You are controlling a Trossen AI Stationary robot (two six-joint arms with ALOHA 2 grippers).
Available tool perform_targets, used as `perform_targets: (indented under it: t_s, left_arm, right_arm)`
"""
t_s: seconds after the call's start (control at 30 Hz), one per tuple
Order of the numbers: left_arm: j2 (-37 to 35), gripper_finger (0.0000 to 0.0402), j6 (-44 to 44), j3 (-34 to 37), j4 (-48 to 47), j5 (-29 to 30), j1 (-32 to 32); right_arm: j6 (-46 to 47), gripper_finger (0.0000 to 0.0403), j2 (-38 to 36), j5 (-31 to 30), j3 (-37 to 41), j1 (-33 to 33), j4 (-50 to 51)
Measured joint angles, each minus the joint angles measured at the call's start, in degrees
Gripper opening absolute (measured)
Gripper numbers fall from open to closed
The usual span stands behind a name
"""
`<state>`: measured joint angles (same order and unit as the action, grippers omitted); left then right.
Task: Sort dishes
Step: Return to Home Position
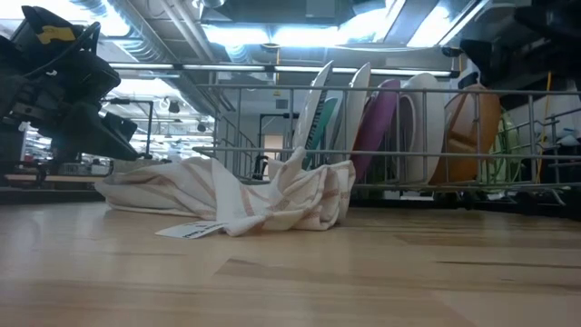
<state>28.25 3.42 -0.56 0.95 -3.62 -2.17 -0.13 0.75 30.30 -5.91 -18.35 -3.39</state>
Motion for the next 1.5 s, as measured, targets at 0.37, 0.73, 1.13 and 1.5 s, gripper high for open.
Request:
perform_targets:
  t_s: [0.37, 0.73, 1.13, 1.5]
  left_arm:
    - [0.0, 0.0027, 0.0, 0.0, 0.0, 0.0, 0.0]
    - [0.0, 0.0027, 0.0, 0.0, 0.0, 0.0, 0.0]
    - [0.0, 0.0027, 0.0, 0.0, 0.0, 0.0, 0.0]
    - [0.0, 0.0027, 0.0, 0.0, 0.0, 0.0, 0.0]
  right_arm:
    - [-2.2, 0.0387, 0.0, -1.2, -0.1, 0.0, 2.8]
    - [-1.4, 0.0387, 0.2, -1.7, 0.2, 0.0, 4.7]
    - [-1.7, 0.0387, 0.2, -1.3, 0.1, 0.0, 5.0]
    - [-1.8, 0.0387, 0.2, -1.3, 0.1, 0.0, 5.0]
